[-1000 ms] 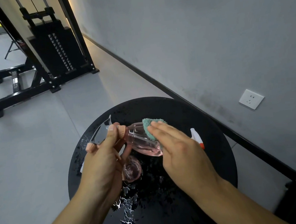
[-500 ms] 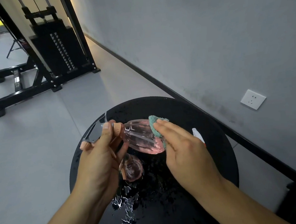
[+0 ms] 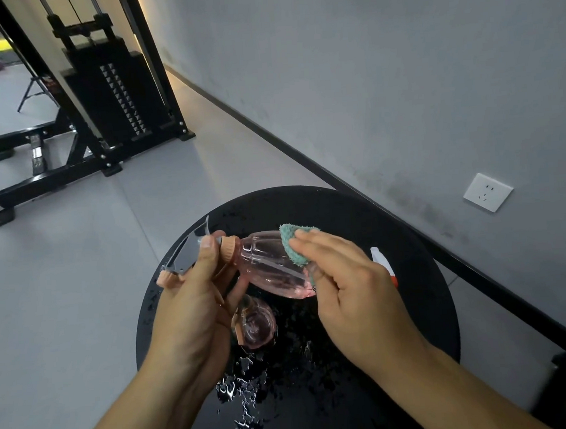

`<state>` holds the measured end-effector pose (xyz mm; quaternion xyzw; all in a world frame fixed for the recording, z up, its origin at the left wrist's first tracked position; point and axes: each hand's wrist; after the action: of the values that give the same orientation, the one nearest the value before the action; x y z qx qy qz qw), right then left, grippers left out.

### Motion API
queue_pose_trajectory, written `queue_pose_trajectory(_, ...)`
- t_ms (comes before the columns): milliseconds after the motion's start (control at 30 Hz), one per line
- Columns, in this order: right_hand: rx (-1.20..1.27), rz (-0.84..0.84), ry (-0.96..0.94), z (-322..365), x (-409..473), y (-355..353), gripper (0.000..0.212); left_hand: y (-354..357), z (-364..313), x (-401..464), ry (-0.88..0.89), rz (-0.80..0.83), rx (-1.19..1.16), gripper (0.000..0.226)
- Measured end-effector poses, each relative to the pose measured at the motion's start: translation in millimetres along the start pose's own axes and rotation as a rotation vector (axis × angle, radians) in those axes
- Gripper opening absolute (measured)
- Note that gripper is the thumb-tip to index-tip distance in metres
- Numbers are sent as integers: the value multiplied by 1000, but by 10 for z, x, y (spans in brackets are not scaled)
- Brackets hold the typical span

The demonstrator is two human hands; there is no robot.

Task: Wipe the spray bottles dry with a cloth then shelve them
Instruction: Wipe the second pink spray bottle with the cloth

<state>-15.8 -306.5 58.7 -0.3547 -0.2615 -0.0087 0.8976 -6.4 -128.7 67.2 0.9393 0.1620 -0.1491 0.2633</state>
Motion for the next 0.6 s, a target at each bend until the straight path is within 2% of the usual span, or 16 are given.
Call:
queue_pose_trajectory(267,47,-63,-91,-4,-62,118,42,77,25,-13,1,-21,-76,34)
queue_pose_trajectory(400,44,-7,-115,30,-92,130,43,69,-5,26,-75,-96,-142,18)
queue_pose_trajectory(600,111,-29,30,3,-42,105,44,5,10,89,-68,-96,-115,23)
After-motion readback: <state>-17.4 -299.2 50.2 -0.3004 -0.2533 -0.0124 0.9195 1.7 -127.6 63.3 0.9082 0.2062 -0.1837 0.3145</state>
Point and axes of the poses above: each hand's wrist, its own x-axis towards the middle knuckle, its own y-axis out of the palm, z = x × y, and after that the axes turned 4 degrees about -y, right-handed
